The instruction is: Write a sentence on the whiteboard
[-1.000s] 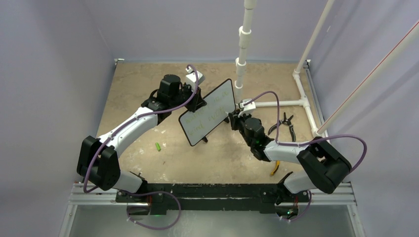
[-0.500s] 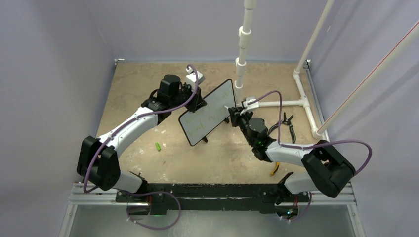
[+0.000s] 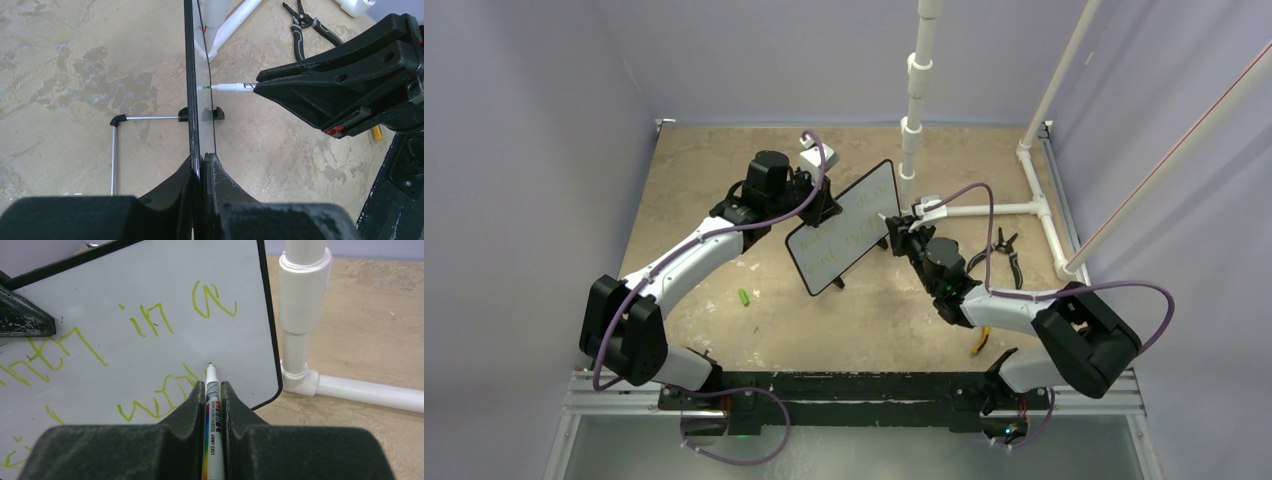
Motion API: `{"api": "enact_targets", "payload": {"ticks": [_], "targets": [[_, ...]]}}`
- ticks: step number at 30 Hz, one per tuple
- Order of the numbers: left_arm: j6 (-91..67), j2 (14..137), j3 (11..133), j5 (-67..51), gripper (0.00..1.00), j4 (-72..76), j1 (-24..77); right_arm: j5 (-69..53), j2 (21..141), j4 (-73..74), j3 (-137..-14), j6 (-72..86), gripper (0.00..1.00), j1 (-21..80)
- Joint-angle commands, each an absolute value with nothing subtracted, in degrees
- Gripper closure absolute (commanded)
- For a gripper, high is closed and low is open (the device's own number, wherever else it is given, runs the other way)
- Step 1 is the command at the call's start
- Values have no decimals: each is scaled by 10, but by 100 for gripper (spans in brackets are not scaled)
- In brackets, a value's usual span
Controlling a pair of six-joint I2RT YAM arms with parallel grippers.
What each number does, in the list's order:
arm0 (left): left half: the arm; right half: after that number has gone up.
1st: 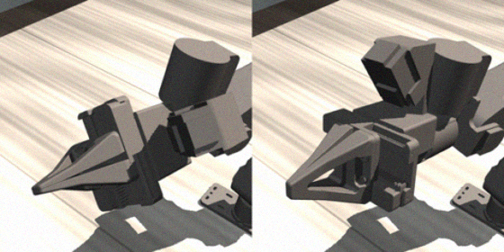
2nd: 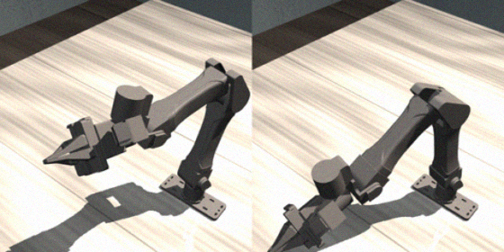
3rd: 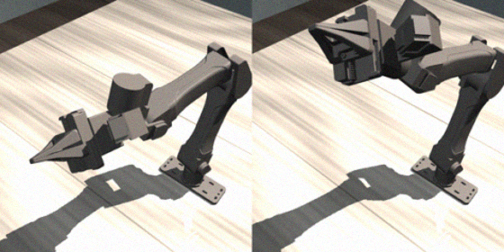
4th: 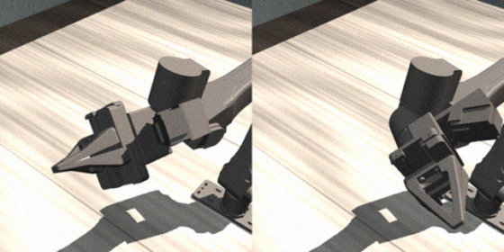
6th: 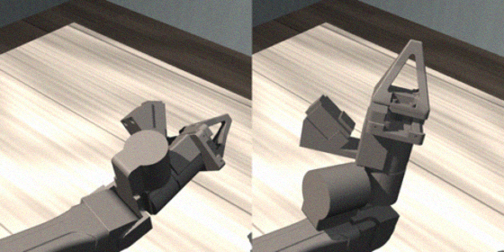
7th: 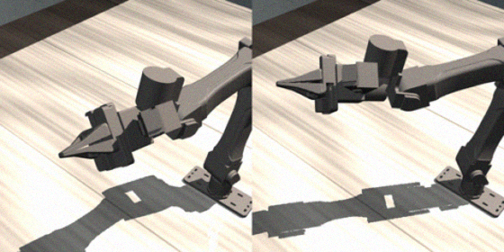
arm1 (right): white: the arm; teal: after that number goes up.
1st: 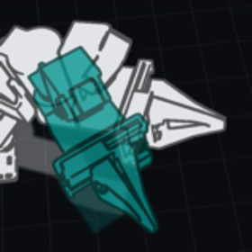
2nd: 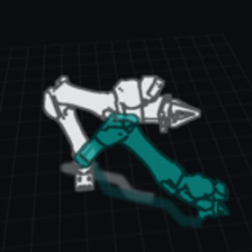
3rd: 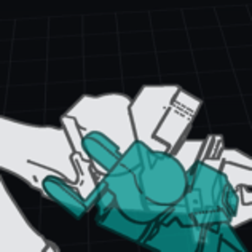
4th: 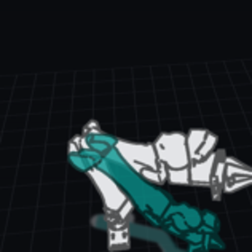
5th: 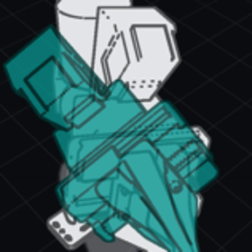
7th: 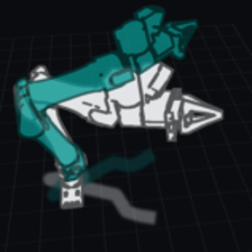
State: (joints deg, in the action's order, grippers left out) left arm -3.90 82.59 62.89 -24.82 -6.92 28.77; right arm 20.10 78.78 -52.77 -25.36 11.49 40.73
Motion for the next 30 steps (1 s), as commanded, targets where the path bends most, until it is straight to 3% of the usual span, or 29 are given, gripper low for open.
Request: {"api": "enact_targets", "payload": {"ticks": [1, 30], "targets": [[-17, 817, 619, -277, 100, -74, 291, 204, 804, -518, -279, 125, 100, 407], [-17, 818, 618, -276, 100, -75, 291, 253, 822, -492, -301, 134, 100, 406]]}}
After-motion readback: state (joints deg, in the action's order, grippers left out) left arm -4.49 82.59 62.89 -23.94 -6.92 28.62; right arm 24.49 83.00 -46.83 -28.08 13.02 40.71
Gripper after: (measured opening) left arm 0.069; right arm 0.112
